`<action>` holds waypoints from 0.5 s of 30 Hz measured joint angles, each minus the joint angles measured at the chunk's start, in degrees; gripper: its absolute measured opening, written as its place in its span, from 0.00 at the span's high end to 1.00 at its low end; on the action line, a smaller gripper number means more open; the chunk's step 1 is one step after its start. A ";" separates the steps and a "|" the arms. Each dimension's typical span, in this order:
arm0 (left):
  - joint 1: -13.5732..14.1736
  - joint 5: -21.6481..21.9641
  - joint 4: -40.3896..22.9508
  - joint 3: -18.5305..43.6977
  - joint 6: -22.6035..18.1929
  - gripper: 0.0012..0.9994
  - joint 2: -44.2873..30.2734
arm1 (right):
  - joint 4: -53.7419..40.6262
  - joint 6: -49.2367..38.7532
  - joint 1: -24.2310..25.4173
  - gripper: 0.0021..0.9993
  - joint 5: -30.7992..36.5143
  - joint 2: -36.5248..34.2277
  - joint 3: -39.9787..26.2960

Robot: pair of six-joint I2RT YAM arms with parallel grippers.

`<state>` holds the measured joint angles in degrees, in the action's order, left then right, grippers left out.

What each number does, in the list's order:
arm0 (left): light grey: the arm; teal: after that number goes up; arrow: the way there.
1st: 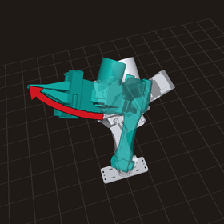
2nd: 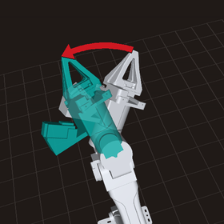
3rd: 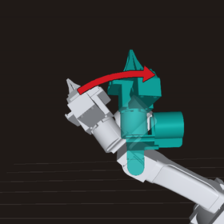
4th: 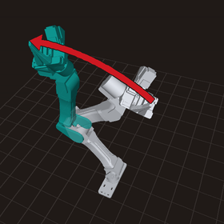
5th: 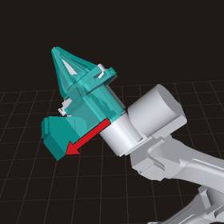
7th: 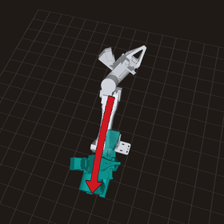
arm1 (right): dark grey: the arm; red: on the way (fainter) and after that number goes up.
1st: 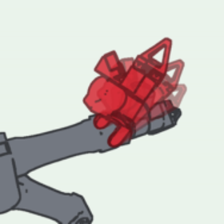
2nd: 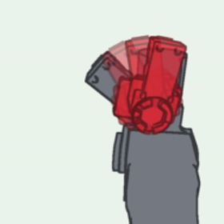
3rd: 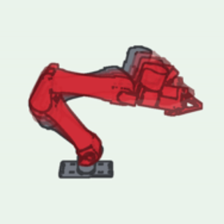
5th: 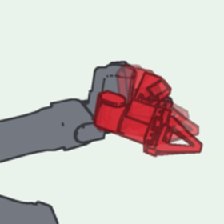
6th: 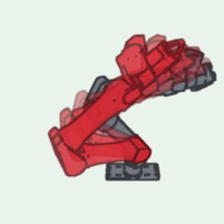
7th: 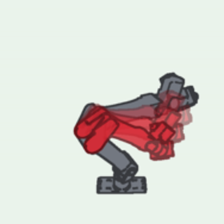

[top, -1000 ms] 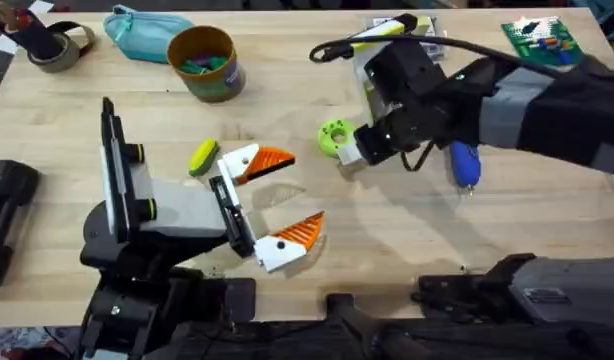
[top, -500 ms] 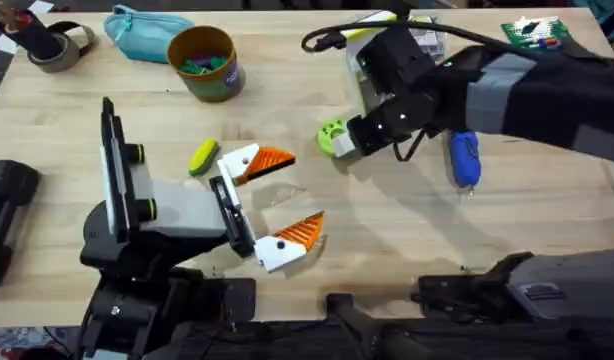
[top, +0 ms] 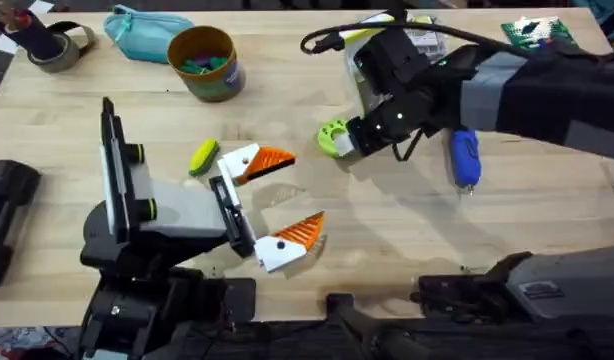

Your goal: Pick up the gripper from the table and insert it into the empty holder that is missing its gripper. Then pick up a screw, insert it into the mounting hole, and use the screwdriver to tighten it. Finally, clean up the table by picking up the vegetable and placing it into the bucket.

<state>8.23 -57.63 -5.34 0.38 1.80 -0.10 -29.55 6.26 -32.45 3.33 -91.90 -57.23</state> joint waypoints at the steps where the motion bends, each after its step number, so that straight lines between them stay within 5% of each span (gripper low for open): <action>1: 0.00 0.00 0.00 0.00 0.00 0.01 0.00 | -0.04 -0.02 0.00 0.54 0.00 0.00 0.00; 15: 0.00 0.00 0.00 0.00 0.00 0.01 0.00 | -0.02 -0.02 0.00 0.75 0.00 0.00 0.00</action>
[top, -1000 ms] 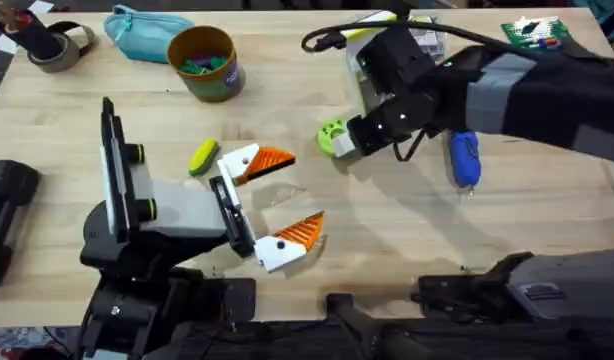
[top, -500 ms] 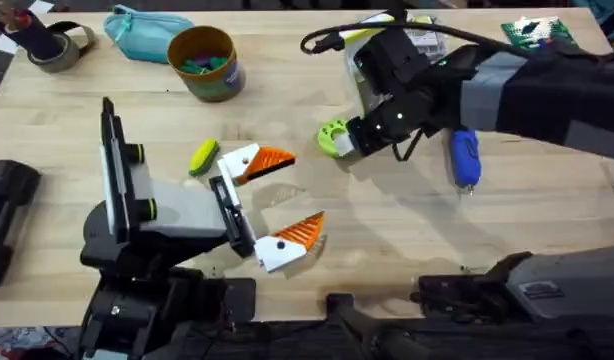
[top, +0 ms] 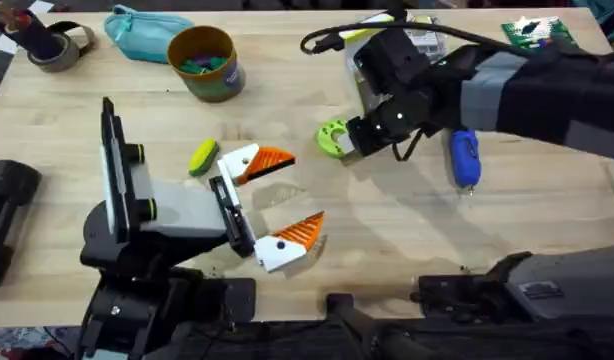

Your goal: Pick up the gripper from the table and insert it into the empty holder that is missing its gripper. Then pick up a screw, insert it into the mounting hole, and use the screwdriver to tighten it. Finally, clean up the table by picking up the vegetable and placing it into the bucket.

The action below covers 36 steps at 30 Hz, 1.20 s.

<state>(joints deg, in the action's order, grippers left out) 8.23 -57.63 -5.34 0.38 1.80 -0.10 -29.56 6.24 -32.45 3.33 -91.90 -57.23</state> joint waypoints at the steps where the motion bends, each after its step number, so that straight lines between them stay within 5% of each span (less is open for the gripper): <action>1: 0.00 0.00 0.00 0.00 0.00 0.01 0.00 | 0.05 -0.04 0.00 0.77 0.00 0.00 0.00; 19: 0.00 0.00 0.00 0.00 0.00 0.01 0.00 | 0.07 0.00 0.00 0.79 -1.27 -0.98 -0.26; 25: 0.00 0.00 0.00 0.00 0.00 0.01 0.00 | 0.01 0.20 0.06 0.98 -1.24 -0.98 -0.34; 36: 0.00 0.00 0.00 0.00 0.00 0.01 0.00 | -0.04 0.20 0.05 0.99 -1.27 -0.98 -0.35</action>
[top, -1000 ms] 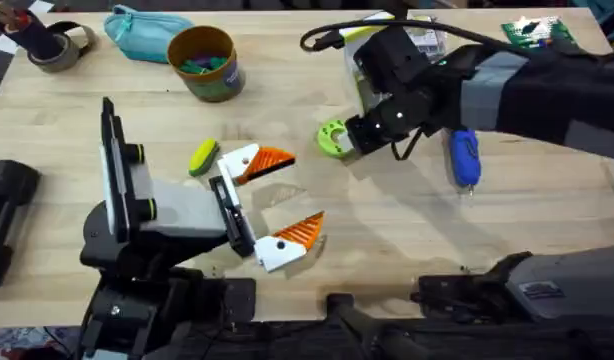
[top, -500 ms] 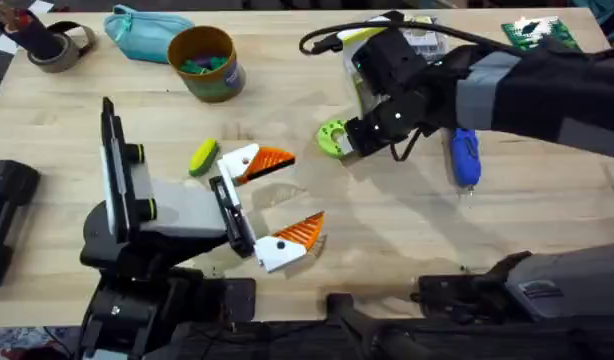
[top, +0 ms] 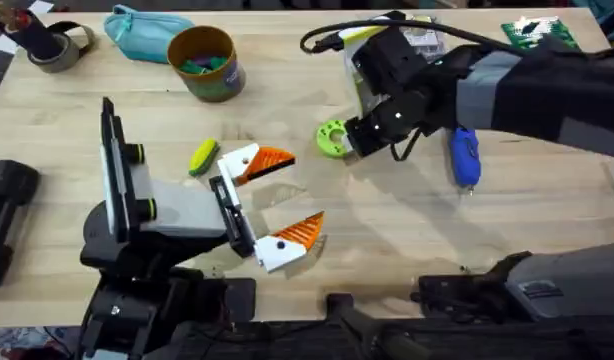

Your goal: Pick up the gripper from the table and insert it into the empty holder that is missing its gripper. Then pick up a screw, insert it into the mounting hole, and use the screwdriver to tighten it. Finally, clean up the table by picking up the vegetable and placing it into the bucket.

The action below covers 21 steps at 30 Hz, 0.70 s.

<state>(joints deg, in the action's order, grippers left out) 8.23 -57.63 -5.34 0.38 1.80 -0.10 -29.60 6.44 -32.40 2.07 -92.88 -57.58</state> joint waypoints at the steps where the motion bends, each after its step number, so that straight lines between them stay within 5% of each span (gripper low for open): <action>1: 0.00 0.00 0.00 0.00 0.00 0.01 0.00 | -0.29 0.00 0.02 0.99 -0.02 0.00 -0.05; 8: 0.00 0.00 0.00 0.00 0.00 0.01 0.00 | -10.25 0.00 0.02 1.00 -0.09 0.02 -5.82; 14: 0.00 0.00 0.00 0.00 0.00 0.01 0.00 | -23.24 -0.04 0.00 1.00 -0.39 0.97 -19.35; 15: 0.00 0.02 0.00 0.00 0.00 0.01 0.00 | -28.66 -0.04 0.00 1.00 -0.43 1.65 -26.10; 21: 0.00 0.00 0.00 0.00 0.00 0.01 0.00 | -35.91 -0.24 -1.02 1.00 -0.42 2.17 -34.32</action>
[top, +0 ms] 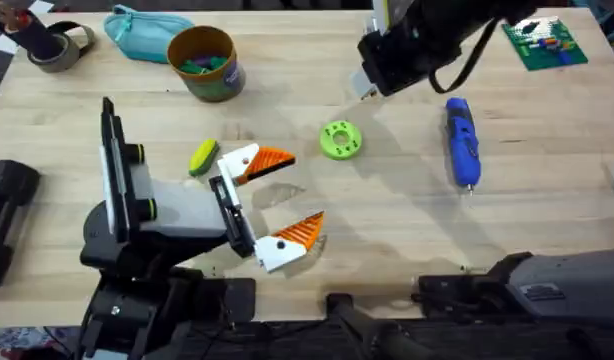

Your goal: Pick up the gripper from the table and insert it into the empty holder that is missing its gripper. Then pick up a screw, insert it into the mounting hole, and use the screwdriver to tighten it. Finally, clean up the table by picking up the vegetable and placing it into the bucket.

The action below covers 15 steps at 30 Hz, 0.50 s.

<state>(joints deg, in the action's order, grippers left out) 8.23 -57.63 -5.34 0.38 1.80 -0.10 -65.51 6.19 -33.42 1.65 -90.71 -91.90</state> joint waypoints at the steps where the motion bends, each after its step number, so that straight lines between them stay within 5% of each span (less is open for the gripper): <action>1: 0.00 0.00 0.00 0.00 0.00 0.01 0.00 | -0.79 -0.18 -0.40 1.00 -0.04 -0.01 -0.80; 15: 0.00 0.00 0.00 0.00 0.00 0.01 0.00 | -3.58 -2.92 -8.77 1.00 -0.02 -0.30 -11.11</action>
<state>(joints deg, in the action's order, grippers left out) 8.23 -57.63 -5.34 0.38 1.80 -0.10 -69.10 3.28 -42.19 1.63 -91.01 -103.01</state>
